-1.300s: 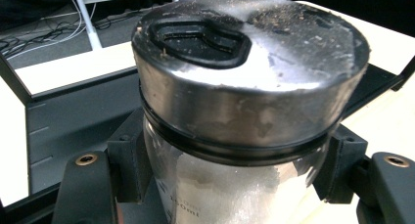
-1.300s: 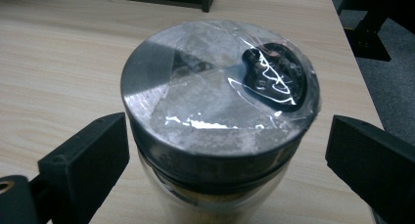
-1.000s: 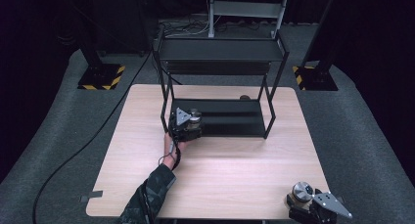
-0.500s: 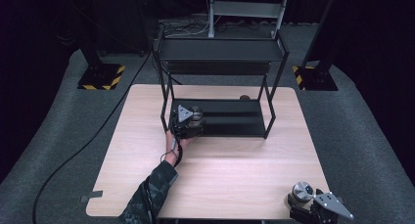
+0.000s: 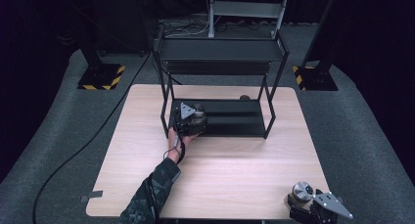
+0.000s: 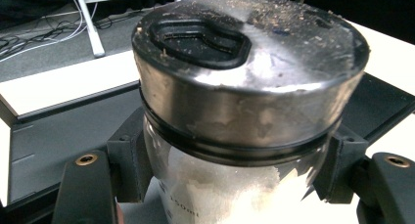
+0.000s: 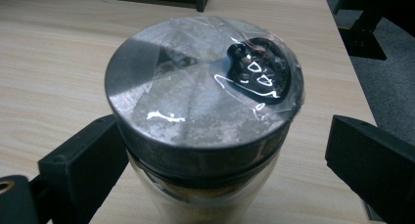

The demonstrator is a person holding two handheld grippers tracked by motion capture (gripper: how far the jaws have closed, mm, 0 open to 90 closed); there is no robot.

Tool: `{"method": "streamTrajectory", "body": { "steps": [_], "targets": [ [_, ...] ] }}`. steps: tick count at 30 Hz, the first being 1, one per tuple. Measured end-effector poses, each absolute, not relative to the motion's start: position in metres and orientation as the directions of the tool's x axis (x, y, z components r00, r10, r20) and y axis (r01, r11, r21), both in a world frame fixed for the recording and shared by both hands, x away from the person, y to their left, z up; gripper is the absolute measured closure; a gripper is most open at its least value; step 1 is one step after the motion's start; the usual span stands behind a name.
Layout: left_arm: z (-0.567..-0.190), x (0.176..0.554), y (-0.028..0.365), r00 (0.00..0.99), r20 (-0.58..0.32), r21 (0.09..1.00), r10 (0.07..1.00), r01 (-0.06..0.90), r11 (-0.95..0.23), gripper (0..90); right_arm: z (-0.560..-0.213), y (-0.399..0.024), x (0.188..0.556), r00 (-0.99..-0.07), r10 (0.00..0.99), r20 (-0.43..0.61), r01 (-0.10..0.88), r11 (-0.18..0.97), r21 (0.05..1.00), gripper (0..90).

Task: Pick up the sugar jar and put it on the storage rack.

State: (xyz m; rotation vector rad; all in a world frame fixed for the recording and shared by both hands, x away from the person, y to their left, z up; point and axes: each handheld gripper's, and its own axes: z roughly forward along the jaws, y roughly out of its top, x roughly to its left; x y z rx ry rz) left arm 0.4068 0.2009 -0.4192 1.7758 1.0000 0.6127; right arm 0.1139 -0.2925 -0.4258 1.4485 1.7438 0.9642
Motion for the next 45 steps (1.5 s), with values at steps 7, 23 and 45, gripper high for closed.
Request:
{"method": "streamTrajectory", "body": {
  "steps": [7, 23, 45],
  "targets": [
    [-0.419, 0.411, 0.198, 0.534, -0.035, 0.916, 0.845, 0.356, -0.187, 29.9, -0.427, -0.293, 0.113, -0.158, 0.987, -0.034, 0.491, 0.108, 0.864, 1.8],
    [-0.419, 0.421, 0.188, 0.534, -0.038, 0.916, 0.845, 0.356, -0.184, 29.9, -0.427, -0.293, 0.114, -0.160, 0.986, -0.037, 0.493, 0.112, 0.863, 1.8],
    [-0.422, 0.432, 0.181, 0.520, -0.062, 0.909, 0.852, 0.383, -0.167, 29.9, -0.425, -0.294, 0.113, -0.156, 0.987, -0.038, 0.493, 0.111, 0.863, 1.7]
  ]
}}
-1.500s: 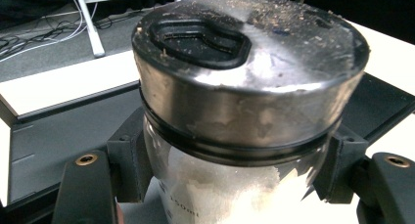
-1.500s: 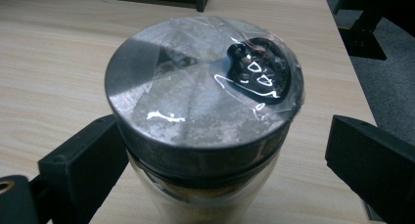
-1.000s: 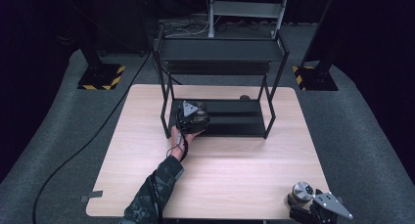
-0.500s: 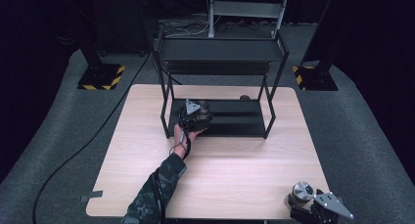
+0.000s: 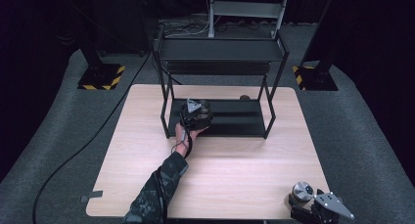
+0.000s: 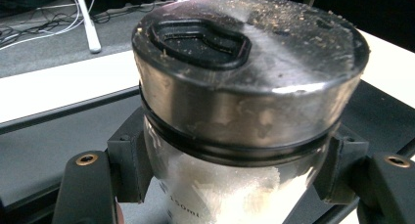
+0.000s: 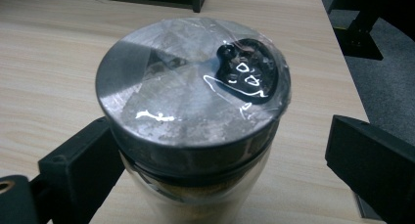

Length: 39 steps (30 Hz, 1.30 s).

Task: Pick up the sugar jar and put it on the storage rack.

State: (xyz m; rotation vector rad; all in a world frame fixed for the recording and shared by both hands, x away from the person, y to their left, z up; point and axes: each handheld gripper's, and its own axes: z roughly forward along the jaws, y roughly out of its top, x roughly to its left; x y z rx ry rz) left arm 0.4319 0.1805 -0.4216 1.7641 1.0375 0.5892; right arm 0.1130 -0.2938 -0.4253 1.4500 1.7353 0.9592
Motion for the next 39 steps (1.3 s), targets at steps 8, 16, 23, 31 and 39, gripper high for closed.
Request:
{"method": "streamTrajectory", "body": {
  "steps": [8, 16, 23, 31, 39],
  "targets": [
    [-0.422, 0.436, 0.178, 0.525, -0.063, 0.907, 0.849, 0.386, -0.171, 29.9, -0.426, -0.294, 0.113, -0.158, 0.987, -0.038, 0.494, 0.112, 0.862, 1.8],
    [-0.427, 0.438, 0.173, 0.532, -0.064, 0.905, 0.844, 0.387, -0.175, 29.9, -0.426, -0.295, 0.113, -0.158, 0.987, -0.036, 0.495, 0.111, 0.862, 1.7],
    [-0.431, 0.438, 0.172, 0.531, -0.065, 0.904, 0.845, 0.389, -0.175, 29.9, -0.425, -0.295, 0.113, -0.160, 0.986, -0.035, 0.496, 0.111, 0.861, 1.6],
    [-0.434, 0.439, 0.169, 0.536, -0.059, 0.901, 0.842, 0.391, -0.187, 29.9, -0.425, -0.294, 0.112, -0.163, 0.986, -0.039, 0.490, 0.115, 0.864, 1.7],
    [-0.438, 0.439, 0.168, 0.537, -0.052, 0.904, 0.842, 0.383, -0.188, 30.0, -0.425, -0.294, 0.113, -0.169, 0.985, -0.036, 0.492, 0.116, 0.863, 1.7]
  ]
}}
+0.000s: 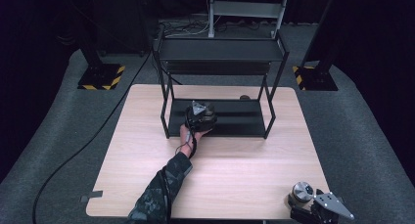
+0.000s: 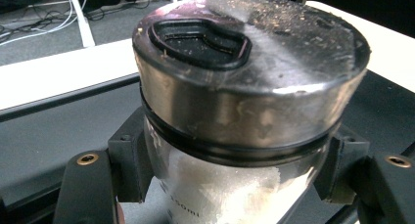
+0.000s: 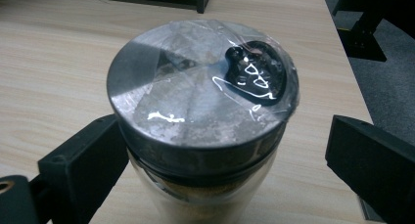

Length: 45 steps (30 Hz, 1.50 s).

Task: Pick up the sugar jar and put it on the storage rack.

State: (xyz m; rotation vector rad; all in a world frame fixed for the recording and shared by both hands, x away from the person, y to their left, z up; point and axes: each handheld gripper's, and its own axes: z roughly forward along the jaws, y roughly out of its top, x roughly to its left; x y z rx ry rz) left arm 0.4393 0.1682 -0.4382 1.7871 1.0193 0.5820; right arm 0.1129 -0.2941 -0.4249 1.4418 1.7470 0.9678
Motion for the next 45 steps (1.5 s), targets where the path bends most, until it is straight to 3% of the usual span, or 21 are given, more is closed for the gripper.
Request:
{"method": "streamTrajectory", "body": {
  "steps": [14, 42, 45],
  "targets": [
    [-0.452, 0.435, 0.168, 0.541, -0.011, 0.921, 0.841, 0.334, -0.203, 30.0, -0.425, -0.294, 0.114, -0.174, 0.984, -0.035, 0.497, 0.118, 0.860, 1.7],
    [-0.445, 0.437, 0.167, 0.526, -0.004, 0.909, 0.851, 0.356, -0.216, 29.5, -0.424, -0.293, 0.114, -0.176, 0.984, -0.039, 0.493, 0.122, 0.861, 1.6],
    [-0.438, 0.437, 0.167, 0.537, -0.002, 0.903, 0.843, 0.362, -0.229, 22.8, -0.424, -0.293, 0.115, -0.178, 0.983, -0.038, 0.496, 0.122, 0.860, 1.6]
  ]
}}
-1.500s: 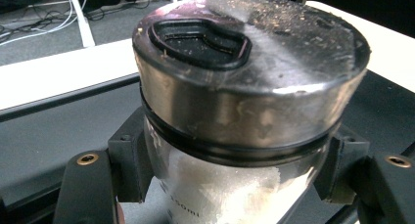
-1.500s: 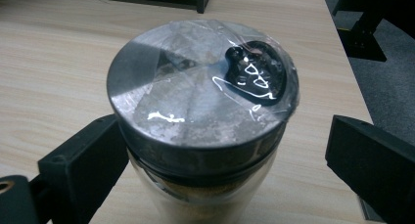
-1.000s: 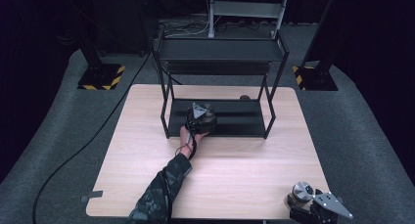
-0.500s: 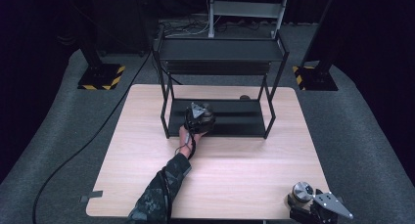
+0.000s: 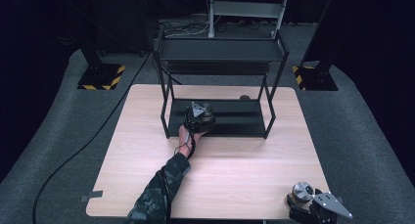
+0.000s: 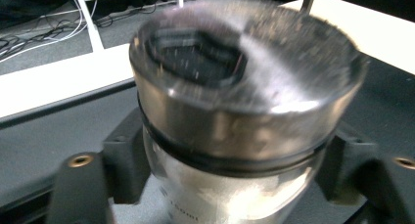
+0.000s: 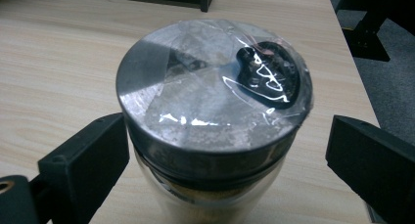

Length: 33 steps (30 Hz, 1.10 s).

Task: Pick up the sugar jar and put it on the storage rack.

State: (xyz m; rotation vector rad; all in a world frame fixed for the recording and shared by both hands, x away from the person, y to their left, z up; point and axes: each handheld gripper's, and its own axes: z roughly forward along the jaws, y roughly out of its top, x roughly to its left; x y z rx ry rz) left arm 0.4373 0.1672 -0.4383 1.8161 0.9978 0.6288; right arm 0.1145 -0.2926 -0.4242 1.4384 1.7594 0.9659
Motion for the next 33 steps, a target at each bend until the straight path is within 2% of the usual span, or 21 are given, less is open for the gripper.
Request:
{"method": "streamTrajectory", "body": {
  "steps": [5, 11, 21, 33],
  "targets": [
    [-0.419, 0.443, 0.165, 0.566, 0.003, 0.865, 0.824, 0.412, -0.286, 8.0, -0.424, -0.292, 0.115, -0.180, 0.983, -0.037, 0.498, 0.124, 0.858, 1.5],
    [-0.400, 0.442, 0.164, 0.571, 0.009, 0.823, 0.821, 0.463, -0.331, 1.3, -0.423, -0.292, 0.115, -0.181, 0.983, -0.038, 0.498, 0.125, 0.858, 1.5],
    [-0.389, 0.418, 0.174, 0.585, 0.024, 0.784, 0.811, 0.491, -0.378, 0.0, -0.423, -0.293, 0.115, -0.177, 0.983, -0.040, 0.497, 0.124, 0.859, 1.5],
    [-0.406, 0.364, 0.207, 0.590, 0.026, 0.764, 0.807, 0.509, -0.397, 0.0, -0.422, -0.292, 0.115, -0.180, 0.983, -0.044, 0.494, 0.129, 0.860, 1.5]
  ]
}}
